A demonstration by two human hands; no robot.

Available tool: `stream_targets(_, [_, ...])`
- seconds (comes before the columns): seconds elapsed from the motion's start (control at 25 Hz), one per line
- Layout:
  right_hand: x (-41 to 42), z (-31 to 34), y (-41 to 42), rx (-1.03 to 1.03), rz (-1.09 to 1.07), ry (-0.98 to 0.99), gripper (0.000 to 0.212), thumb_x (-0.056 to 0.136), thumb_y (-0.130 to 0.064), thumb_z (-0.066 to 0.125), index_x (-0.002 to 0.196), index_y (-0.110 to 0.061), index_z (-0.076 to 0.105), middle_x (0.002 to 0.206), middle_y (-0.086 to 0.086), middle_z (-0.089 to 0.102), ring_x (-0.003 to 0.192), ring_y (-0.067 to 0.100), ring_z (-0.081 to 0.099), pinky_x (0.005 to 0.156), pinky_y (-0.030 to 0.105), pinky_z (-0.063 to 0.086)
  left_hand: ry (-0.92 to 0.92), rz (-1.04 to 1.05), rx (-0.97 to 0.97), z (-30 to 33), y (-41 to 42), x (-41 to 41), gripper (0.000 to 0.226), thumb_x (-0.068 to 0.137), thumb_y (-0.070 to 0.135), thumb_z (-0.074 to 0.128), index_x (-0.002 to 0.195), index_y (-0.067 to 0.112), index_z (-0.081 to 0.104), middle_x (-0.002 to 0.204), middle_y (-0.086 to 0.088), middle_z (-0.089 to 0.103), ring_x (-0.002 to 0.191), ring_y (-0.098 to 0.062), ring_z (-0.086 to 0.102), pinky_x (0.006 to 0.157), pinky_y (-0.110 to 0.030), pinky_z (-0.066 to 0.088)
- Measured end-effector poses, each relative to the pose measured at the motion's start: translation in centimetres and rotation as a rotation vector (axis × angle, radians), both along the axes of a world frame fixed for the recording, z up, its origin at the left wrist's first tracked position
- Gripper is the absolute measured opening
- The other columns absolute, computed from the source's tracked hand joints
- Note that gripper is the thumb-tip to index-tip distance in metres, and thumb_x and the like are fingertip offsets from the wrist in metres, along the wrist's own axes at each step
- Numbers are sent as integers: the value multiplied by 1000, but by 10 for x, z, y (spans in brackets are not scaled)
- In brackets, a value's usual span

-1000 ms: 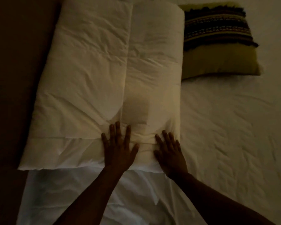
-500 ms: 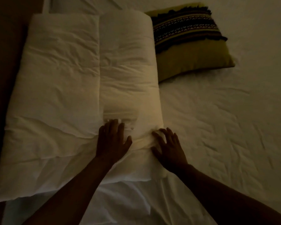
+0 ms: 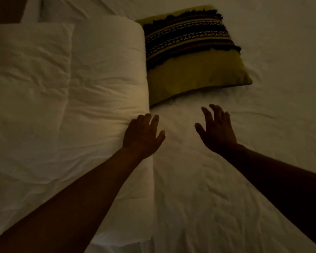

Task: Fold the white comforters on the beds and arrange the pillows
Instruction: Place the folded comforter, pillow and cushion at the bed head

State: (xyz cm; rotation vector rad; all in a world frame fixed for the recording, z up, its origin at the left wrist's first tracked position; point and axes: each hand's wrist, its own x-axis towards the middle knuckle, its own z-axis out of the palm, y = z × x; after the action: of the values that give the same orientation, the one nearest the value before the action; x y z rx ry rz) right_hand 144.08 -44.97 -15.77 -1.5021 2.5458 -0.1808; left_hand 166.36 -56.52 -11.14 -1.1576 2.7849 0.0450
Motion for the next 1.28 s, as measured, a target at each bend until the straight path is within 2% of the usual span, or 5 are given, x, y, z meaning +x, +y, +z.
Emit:
stream_targets(0.36, [-140, -20, -90, -251, -130, 83, 72, 97, -52, 40, 153, -12, 20, 160, 21, 13, 148, 42, 10, 120, 58, 4, 383, 589, 150, -56, -74, -118, 64, 98, 46, 47, 139, -2, 39, 143, -26, 38, 129, -42, 39, 107, -46, 32])
stream_targets(0.52, [-172, -25, -125, -221, -394, -109, 84, 95, -61, 37, 154, -6, 13, 156, 26, 19, 143, 45, 21, 116, 59, 19, 495, 776, 250, -66, -101, -148, 84, 97, 57, 40, 155, 1, 15, 158, -22, 24, 142, -38, 30, 114, -43, 25])
stream_targets(0.72, [-194, -43, -136, -186, -602, -391, 118, 67, -92, 38, 155, -19, 7, 148, 21, 29, 133, 45, 34, 107, 59, 33, 735, 930, 569, -78, -166, -161, 91, 86, 78, 37, 156, 20, 25, 160, -7, 28, 144, -28, 32, 119, -42, 27])
stream_targets(1.04, [-164, -34, -108, -332, -599, -651, 92, 77, -75, 57, 134, -8, 31, 135, 17, 52, 117, 38, 56, 90, 45, 52, 638, 999, 60, -78, -153, -157, 44, 104, 25, 35, 140, 1, 44, 144, -20, 48, 129, -37, 46, 100, -38, 34])
stream_targets(1.28, [-145, -30, -5, -404, -740, -722, 82, 78, -70, 62, 131, -13, 36, 131, 12, 55, 113, 35, 58, 90, 45, 52, 539, 828, -37, -50, -75, -154, 44, 103, 33, 40, 119, -7, 53, 124, -33, 55, 113, -47, 52, 88, -47, 37])
